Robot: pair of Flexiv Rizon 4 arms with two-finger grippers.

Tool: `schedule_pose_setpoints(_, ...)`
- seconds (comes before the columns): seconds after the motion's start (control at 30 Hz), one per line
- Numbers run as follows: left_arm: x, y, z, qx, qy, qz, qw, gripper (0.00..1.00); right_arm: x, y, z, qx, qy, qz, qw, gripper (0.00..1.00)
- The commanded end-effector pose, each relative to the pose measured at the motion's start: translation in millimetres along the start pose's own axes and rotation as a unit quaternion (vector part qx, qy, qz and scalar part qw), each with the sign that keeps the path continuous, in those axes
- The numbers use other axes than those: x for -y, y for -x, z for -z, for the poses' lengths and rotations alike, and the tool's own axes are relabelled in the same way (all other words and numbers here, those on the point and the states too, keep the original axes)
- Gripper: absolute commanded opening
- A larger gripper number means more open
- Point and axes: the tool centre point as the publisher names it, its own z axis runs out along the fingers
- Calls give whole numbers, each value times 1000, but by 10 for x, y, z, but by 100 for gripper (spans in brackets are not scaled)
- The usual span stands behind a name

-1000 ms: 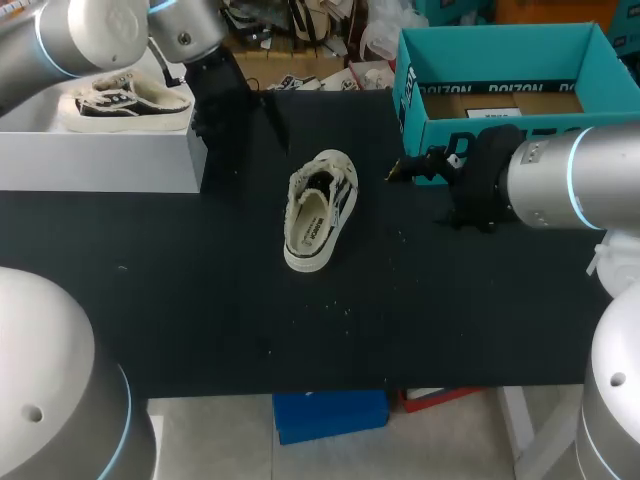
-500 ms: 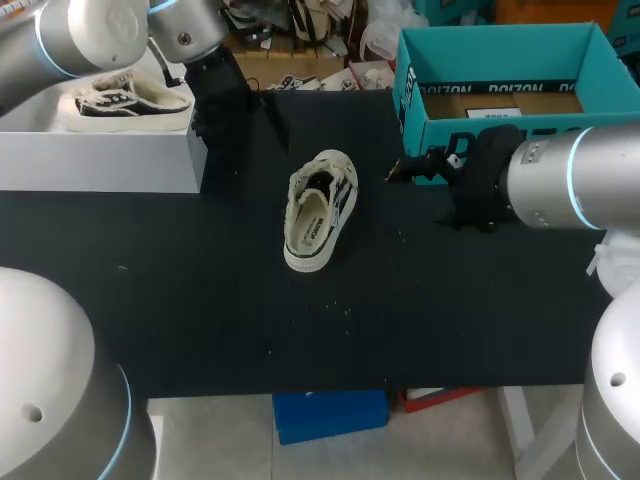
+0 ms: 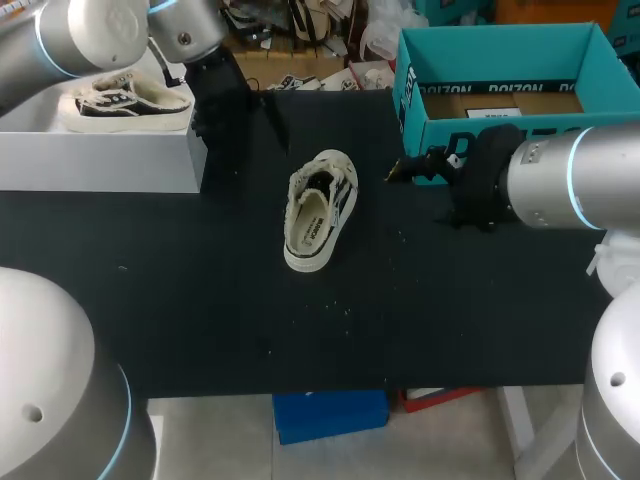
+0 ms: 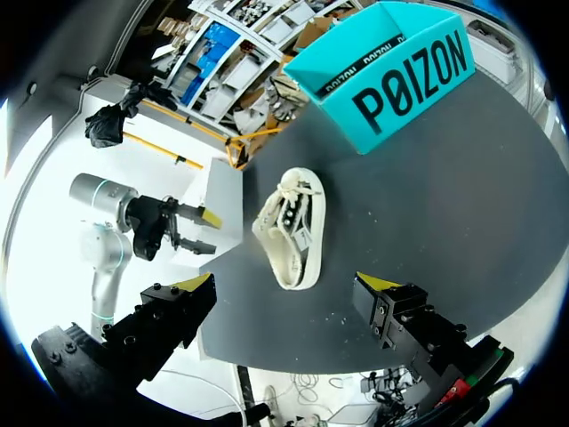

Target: Take the shoe out of the shoebox, open the shoe tongue, remove and reinsert the insole, then place the shoe into the shoebox

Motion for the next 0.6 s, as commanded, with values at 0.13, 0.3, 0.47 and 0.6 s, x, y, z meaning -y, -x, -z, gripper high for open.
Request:
schedule_pose_setpoints(0.13, 8, -3, -9, 0, 3, 0, 1000, 100, -134, -303, -182, 89, -66, 141, 984, 100)
schedule_pose_setpoints(0.3, 8, -3, -9, 0, 3, 0, 1000, 100, -108, -463, -314, 129, -121, 213, 961, 100)
schedule_pose_setpoints(0.47, 29, -45, -6, -29, 18, 13, 999, 100, -104, -469, -315, 134, -121, 210, 961, 100)
schedule_pose_setpoints(0.6, 66, -206, 39, -26, 17, 43, 999, 100, -104, -469, -315, 134, -121, 210, 961, 100)
